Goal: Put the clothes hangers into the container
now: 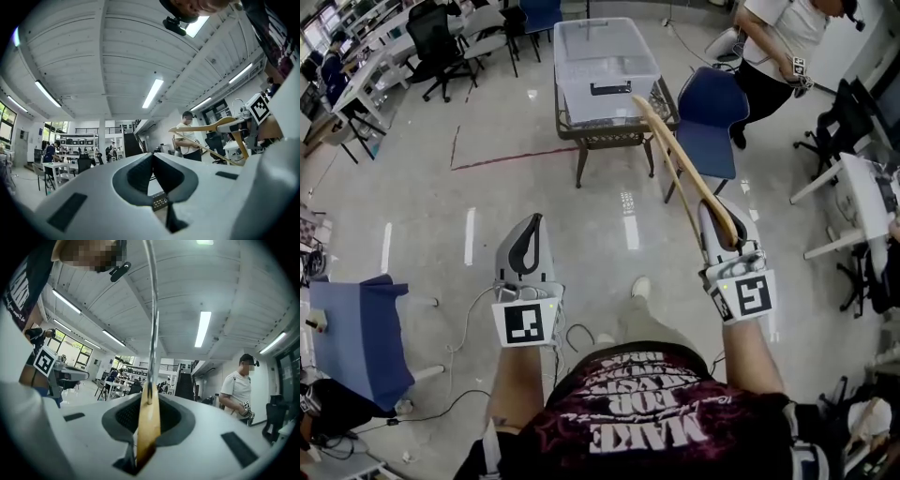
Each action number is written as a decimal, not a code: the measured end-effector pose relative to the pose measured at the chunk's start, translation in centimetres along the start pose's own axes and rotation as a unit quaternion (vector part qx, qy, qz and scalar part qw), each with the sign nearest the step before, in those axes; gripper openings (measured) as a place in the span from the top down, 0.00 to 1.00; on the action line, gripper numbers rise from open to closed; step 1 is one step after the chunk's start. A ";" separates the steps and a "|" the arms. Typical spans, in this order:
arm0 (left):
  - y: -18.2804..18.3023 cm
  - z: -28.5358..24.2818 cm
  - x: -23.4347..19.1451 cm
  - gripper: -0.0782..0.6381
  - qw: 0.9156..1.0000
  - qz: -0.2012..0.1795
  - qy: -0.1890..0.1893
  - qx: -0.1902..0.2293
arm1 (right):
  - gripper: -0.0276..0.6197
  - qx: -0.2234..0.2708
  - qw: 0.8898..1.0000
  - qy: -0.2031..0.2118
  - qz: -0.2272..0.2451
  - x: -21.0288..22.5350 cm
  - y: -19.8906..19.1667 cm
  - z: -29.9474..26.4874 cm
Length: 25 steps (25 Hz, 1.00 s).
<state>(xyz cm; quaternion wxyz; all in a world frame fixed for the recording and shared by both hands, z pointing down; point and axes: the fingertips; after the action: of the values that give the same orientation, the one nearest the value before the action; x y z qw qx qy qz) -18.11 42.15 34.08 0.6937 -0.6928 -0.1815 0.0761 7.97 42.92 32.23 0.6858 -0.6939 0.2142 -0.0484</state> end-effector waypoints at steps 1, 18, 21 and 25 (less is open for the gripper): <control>0.0 -0.4 -0.1 0.88 1.000 -0.001 -0.002 0.000 | 0.86 0.000 1.000 -0.002 -0.002 0.2 -0.2 -0.2; 0.3 -12.6 -0.1 0.88 1.000 -0.015 0.001 -0.016 | 0.86 0.003 1.000 0.021 -0.017 7.9 -1.8 -9.9; 0.8 -14.8 -0.2 0.88 1.000 -0.015 0.011 -0.015 | 0.86 0.009 0.999 0.030 -0.016 9.8 -1.6 -11.9; 1.3 -18.1 0.4 0.88 0.999 -0.018 0.020 -0.018 | 0.86 0.013 0.999 0.041 -0.020 12.4 -2.0 -14.3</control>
<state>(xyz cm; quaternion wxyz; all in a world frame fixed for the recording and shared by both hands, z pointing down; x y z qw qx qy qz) -11.13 25.41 33.32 0.6856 -0.7034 -0.1817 0.0466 14.48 25.06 32.16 0.6846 -0.6863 0.2272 -0.0934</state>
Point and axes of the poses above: the fingertips, and each gripper's own axes: z backward along the fingers, x to its right, y out of its top, and after that the axes turned 7 degrees about -x, right-handed
